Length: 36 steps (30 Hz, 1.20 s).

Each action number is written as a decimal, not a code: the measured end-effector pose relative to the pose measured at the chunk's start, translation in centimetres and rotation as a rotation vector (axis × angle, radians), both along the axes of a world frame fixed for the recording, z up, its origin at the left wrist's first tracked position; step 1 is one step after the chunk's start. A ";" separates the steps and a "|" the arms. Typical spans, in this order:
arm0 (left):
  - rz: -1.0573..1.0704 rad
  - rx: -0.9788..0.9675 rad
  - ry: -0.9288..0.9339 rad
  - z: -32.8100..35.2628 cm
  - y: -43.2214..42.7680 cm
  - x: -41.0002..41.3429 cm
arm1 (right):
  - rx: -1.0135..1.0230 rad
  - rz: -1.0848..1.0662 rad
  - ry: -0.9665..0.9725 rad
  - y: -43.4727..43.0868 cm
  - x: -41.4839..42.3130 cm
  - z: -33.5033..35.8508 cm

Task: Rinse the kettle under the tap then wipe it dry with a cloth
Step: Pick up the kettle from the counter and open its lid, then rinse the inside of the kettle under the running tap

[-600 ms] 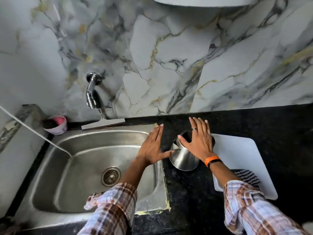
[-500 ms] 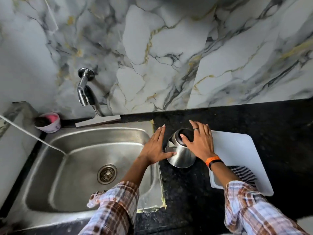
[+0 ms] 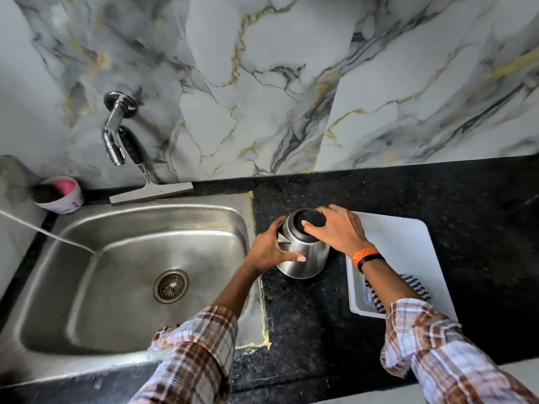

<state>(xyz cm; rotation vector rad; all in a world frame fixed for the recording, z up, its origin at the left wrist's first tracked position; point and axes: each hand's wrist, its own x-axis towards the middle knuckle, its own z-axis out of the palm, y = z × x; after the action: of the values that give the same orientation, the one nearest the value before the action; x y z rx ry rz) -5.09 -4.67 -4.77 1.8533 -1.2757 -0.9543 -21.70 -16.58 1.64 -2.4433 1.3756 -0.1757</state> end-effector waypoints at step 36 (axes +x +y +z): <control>0.136 -0.105 0.069 4.6 17.7 25.5 | 0.384 0.180 -0.629 12.7 24.0 3.5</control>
<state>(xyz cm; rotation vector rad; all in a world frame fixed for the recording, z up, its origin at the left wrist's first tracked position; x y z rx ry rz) 20.43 13.00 -0.16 1.7860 -1.1218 -0.8546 2.26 -3.90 5.11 -1.9362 0.8194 -0.5287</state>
